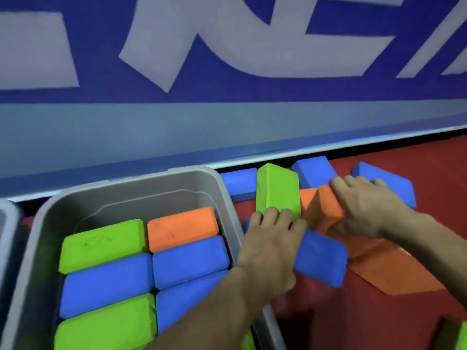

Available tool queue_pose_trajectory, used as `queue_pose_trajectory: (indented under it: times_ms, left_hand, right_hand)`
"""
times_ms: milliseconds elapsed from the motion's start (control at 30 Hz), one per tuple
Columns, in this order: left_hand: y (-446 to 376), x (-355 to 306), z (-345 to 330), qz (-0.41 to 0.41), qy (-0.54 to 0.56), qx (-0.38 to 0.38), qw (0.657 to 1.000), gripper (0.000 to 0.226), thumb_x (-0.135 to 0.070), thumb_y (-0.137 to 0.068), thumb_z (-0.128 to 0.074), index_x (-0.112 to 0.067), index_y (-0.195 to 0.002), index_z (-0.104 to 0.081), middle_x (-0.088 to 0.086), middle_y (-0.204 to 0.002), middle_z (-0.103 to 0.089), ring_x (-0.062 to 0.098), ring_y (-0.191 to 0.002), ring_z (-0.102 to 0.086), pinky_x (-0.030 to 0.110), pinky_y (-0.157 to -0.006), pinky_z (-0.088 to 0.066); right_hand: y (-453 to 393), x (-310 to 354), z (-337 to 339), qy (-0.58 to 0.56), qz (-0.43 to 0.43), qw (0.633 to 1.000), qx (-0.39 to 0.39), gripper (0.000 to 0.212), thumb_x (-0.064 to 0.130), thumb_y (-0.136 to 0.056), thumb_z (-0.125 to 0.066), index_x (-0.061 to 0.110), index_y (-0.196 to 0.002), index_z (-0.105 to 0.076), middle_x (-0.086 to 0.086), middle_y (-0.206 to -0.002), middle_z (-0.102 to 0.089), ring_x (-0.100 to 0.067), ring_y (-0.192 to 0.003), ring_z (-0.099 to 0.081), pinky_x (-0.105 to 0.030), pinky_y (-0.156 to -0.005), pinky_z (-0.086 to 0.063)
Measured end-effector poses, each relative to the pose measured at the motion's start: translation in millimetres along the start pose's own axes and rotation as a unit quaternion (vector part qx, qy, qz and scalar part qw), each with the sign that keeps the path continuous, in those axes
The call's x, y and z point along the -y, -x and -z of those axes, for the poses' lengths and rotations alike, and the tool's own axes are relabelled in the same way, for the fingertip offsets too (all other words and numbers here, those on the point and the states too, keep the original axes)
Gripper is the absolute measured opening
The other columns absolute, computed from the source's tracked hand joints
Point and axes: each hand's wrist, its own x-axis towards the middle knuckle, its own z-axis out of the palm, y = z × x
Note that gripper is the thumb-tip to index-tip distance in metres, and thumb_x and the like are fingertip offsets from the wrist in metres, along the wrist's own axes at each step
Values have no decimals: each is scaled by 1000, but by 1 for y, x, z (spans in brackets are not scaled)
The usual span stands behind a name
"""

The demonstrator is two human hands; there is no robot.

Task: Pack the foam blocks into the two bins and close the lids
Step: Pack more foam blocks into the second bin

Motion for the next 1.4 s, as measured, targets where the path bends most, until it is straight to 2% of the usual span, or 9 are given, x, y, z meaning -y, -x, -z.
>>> queue_pose_trajectory:
  times_ms: [133,267,433,567,800,967,1100,1200,1400]
  left_hand:
    - [9,18,111,24,25,-112,993,70,-24,-51,-72,-21,-116,-45,1,-111,-46,27,-99,-41,37,-78,-32]
    - [61,64,216,57,-43,-186,980,64,-26,-53,-69,-21,-112,-45,1,-108,-47,27,-99,-42,38,-76,-37]
    - [213,148,296,170,-141,-185,958,62,-25,-50,-47,-19,-112,-47,2,-106,-50,32,-98,-43,48,-81,-44]
    - [366,202,318,278,-186,-162,928,66,-19,-45,-47,-18,-111,-53,3,-103,-55,33,-92,-46,44,-82,-44]
    - [524,252,275,368,-158,-73,913,72,-18,-39,-59,-19,-111,-58,1,-99,-58,34,-88,-52,46,-79,-48]
    - [574,267,189,392,-102,-1,914,72,-33,-34,-58,-23,-105,-55,-1,-92,-57,35,-93,-56,48,-81,-52]
    - [598,275,113,459,-80,69,882,96,-32,-18,-66,-19,-112,-51,15,-105,-61,49,-108,-56,57,-90,-45]
    - [604,274,69,514,-59,95,850,94,-38,-29,-61,-14,-120,-62,25,-130,-56,50,-126,-44,57,-101,-31]
    - [598,288,37,578,-19,106,809,96,-31,-52,-51,-9,-144,-40,31,-152,-24,51,-140,-12,60,-110,-20]
  right_hand:
    - [38,-13,88,1,-29,979,-200,97,76,-48,-53,15,-124,-50,-14,-103,-56,-38,-91,-55,-48,-77,-43]
    - [52,25,186,-55,-58,953,-292,94,62,-50,-74,9,-122,-49,-21,-104,-54,-43,-91,-55,-52,-78,-43]
    - [69,165,267,-155,37,920,-357,96,62,-51,-80,8,-123,-46,-17,-101,-54,-41,-87,-54,-47,-73,-41]
    - [93,317,300,-206,167,891,-369,99,69,-54,-73,10,-128,-45,-9,-103,-58,-35,-87,-55,-45,-73,-43]
    - [150,502,295,-247,262,888,-285,91,65,-54,-73,14,-125,-46,-7,-98,-58,-30,-82,-54,-45,-72,-43]
    - [166,563,229,-220,286,916,-173,97,70,-40,-75,16,-118,-52,-7,-88,-59,-27,-73,-55,-42,-65,-48]
    - [169,603,177,-221,289,926,-101,106,83,-37,-66,17,-119,-55,-5,-86,-60,-26,-72,-54,-43,-64,-48]
    - [167,625,135,-232,282,929,-62,109,90,-49,-49,18,-131,-51,-6,-100,-63,-29,-81,-58,-48,-70,-49]
    - [157,655,109,-248,303,920,-16,95,81,-74,-35,16,-143,-40,-10,-134,-54,-37,-117,-51,-60,-97,-40]
